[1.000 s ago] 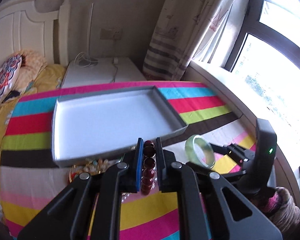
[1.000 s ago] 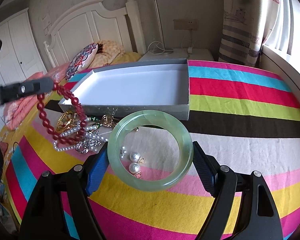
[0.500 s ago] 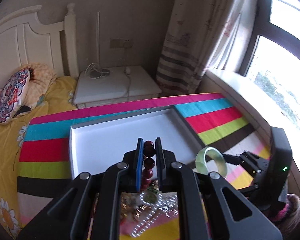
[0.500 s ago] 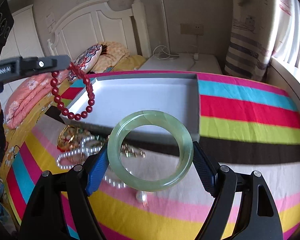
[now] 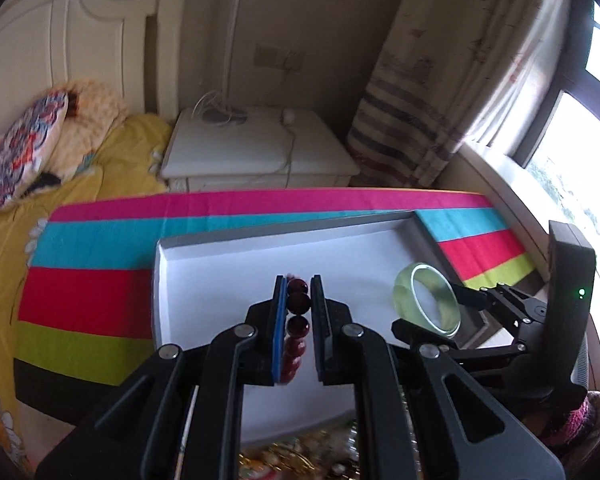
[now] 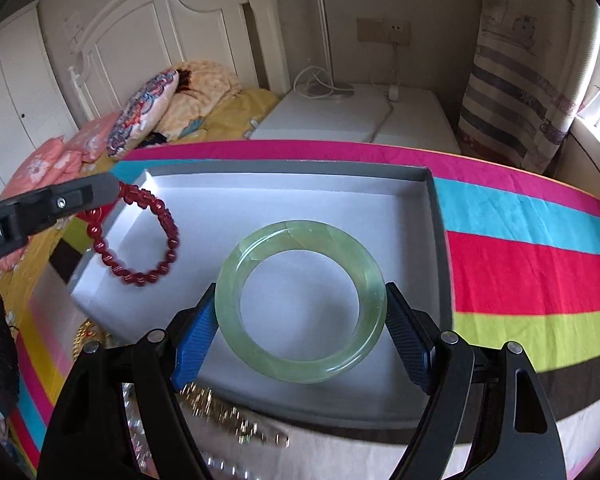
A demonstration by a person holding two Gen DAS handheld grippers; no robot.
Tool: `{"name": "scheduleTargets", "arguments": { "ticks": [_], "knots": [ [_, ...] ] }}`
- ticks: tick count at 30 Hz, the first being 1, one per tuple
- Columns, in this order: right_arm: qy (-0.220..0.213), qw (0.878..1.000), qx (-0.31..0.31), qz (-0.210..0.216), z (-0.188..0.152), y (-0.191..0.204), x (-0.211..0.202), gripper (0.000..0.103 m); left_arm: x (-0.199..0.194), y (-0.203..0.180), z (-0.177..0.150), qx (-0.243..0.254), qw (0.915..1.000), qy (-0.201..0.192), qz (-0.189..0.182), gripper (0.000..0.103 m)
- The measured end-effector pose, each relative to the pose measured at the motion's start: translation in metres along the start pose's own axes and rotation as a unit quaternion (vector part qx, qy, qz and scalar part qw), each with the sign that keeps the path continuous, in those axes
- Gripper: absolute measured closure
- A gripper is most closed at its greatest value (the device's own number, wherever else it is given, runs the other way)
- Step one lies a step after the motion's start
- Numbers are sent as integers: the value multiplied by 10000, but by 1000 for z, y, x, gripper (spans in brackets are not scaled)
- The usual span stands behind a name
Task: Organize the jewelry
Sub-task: 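Lower the jade bangle into the box with the right gripper while the left drops the red bracelet there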
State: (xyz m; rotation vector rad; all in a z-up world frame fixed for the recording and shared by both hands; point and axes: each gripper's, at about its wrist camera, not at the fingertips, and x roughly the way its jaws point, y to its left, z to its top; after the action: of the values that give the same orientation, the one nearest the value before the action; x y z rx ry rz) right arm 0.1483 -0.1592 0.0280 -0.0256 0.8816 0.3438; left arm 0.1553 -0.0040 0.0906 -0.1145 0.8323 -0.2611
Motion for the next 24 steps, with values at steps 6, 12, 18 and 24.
{"name": "scheduleTargets", "arguments": {
  "ticks": [6, 12, 18, 24],
  "knots": [
    [265, 9992, -164, -243, 2, 6, 21, 25, -4, 11, 6, -168, 9994, -151, -263, 92],
    [256, 9989, -161, -364, -3, 4, 16, 10, 11, 39, -12, -344, 9985, -47, 432, 52],
    [367, 9984, -241, -368, -21, 3, 7, 10, 21, 32, -46, 261, 9965, 111, 785, 53],
    [391, 9983, -192, -394, -31, 8, -3, 10, 26, 1, -69, 1147, 9821, 541, 1389, 57]
  ]
}}
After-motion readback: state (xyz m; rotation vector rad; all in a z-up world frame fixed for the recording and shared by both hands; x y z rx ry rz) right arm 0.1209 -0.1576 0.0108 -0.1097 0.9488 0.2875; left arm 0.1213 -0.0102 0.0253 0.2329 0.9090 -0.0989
